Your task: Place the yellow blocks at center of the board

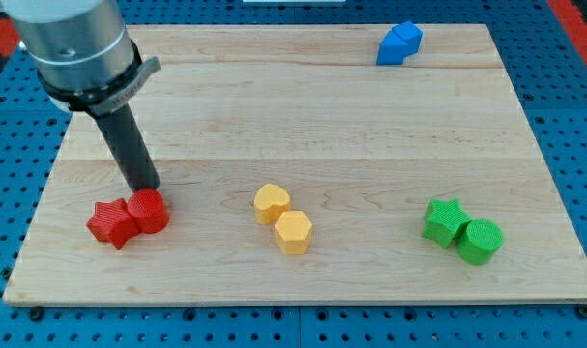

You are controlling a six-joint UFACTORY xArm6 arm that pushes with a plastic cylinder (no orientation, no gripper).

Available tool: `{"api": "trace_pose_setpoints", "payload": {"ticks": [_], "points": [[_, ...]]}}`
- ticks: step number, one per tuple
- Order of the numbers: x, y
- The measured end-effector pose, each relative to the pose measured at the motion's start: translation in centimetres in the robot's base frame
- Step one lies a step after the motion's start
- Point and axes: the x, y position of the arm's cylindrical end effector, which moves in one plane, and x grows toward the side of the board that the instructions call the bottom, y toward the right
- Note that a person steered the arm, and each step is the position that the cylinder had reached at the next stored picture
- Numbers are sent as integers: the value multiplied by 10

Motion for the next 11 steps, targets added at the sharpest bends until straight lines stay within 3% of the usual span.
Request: {"api": "trace_pose_setpoints", "payload": {"ticks": [1, 3, 4, 6, 9, 10, 11], "points": [[7, 81], [120, 133], [109, 173], [12, 101], [-56, 132], [-31, 171], [45, 230]]}}
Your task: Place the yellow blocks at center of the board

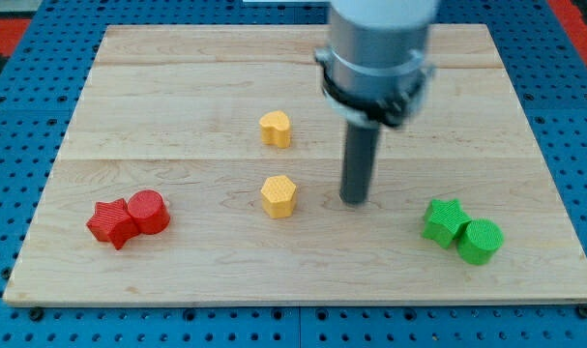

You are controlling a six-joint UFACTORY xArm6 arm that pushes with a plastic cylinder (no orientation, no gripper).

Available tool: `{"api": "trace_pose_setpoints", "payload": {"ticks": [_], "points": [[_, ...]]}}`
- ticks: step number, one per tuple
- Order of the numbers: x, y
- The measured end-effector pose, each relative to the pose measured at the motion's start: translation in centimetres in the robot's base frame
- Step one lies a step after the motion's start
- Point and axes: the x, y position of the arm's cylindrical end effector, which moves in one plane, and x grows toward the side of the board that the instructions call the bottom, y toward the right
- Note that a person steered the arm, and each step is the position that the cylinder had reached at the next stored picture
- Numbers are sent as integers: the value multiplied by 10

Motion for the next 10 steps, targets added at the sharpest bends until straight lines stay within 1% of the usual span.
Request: {"api": "trace_pose_setpoints", "payload": {"ticks": [1, 2, 3, 4, 5, 6, 7, 8, 9, 10], "points": [[47, -29], [7, -50], [-10, -58], [24, -70], [-5, -121], [-37, -97], [22, -75], [-11, -61], [-83, -106], [-121, -102]]}}
